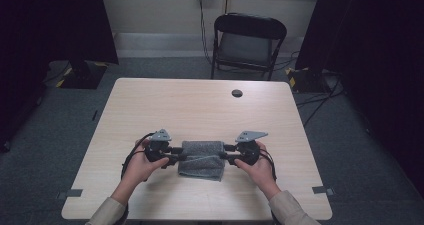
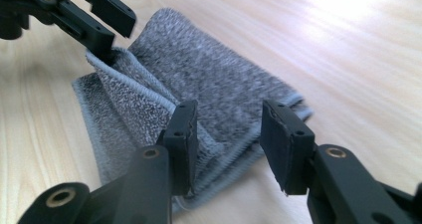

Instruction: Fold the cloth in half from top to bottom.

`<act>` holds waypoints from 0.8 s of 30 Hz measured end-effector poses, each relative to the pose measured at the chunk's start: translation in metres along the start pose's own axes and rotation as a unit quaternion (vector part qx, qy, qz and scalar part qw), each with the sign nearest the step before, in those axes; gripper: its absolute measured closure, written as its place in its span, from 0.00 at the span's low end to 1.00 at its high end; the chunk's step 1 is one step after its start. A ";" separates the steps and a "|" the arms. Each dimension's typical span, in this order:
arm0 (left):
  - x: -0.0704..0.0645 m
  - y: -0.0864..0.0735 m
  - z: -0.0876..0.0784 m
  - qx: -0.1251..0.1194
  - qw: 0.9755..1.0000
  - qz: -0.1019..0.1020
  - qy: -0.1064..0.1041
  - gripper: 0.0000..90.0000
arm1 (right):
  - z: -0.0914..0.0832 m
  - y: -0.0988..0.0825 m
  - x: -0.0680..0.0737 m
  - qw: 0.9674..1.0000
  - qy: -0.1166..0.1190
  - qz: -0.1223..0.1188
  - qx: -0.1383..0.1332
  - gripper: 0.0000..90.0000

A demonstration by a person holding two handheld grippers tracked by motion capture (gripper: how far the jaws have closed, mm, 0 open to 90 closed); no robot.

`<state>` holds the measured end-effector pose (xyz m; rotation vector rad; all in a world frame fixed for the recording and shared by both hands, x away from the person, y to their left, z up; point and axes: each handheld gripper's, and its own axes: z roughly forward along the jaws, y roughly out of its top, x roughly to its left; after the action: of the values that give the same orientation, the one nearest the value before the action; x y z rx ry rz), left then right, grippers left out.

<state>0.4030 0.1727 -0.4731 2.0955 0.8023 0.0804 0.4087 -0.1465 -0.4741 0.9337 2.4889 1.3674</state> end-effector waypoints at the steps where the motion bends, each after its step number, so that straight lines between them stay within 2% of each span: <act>1: 0.000 -0.001 0.001 0.003 1.000 -0.001 -0.002 0.72 | 0.002 -0.001 0.001 1.000 0.004 0.002 0.001 0.67; 5: -0.003 -0.006 0.001 0.009 1.000 0.004 -0.012 0.74 | 0.007 -0.006 0.005 1.000 0.025 0.002 0.009 0.73; 10: -0.011 -0.008 -0.003 0.018 1.000 0.020 -0.015 0.76 | 0.001 -0.012 0.013 0.999 0.047 -0.003 0.014 0.80; 16: -0.015 -0.014 -0.008 0.022 0.999 0.020 -0.019 0.77 | -0.011 -0.021 0.020 0.998 0.056 -0.007 0.013 0.81; 18: -0.016 -0.013 -0.012 0.013 1.000 0.017 -0.018 0.75 | -0.014 -0.023 0.021 0.998 0.060 -0.008 0.012 0.81; 21: -0.014 -0.006 -0.017 -0.016 1.000 0.015 -0.009 0.69 | -0.018 -0.022 0.022 0.998 0.060 -0.007 0.004 0.80; 24: -0.012 0.002 -0.016 -0.025 1.000 0.011 -0.005 0.65 | -0.020 -0.016 0.018 0.998 0.057 -0.002 -0.010 0.76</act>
<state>0.3887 0.1766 -0.4591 2.0573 0.7640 0.1011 0.3787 -0.1563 -0.4725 0.8692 2.5528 1.4795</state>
